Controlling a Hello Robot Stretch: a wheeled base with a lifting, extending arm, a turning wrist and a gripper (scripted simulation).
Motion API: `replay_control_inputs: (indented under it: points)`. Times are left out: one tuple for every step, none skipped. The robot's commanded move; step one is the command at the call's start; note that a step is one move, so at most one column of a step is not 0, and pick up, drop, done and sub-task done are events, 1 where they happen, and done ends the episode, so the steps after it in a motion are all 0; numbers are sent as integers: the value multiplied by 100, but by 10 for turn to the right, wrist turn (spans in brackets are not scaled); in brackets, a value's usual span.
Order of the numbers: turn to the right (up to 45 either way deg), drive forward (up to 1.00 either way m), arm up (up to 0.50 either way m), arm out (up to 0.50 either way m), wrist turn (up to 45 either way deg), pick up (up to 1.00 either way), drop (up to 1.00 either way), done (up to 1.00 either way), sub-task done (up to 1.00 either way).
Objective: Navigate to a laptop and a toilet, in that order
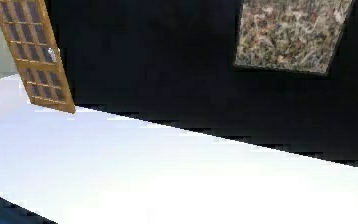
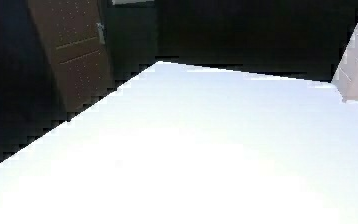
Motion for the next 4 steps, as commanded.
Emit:
replay_control_inputs:
  points:
    - [0, 100, 0, 0, 0, 0, 0, 0, 0]
    - [30, 0, 0, 0, 0, 0, 0, 0, 0]
    - [0, 25, 0, 0, 0, 0, 0, 0, 0]
    - [-450, 0, 0, 0, 0, 0, 0, 0, 0]
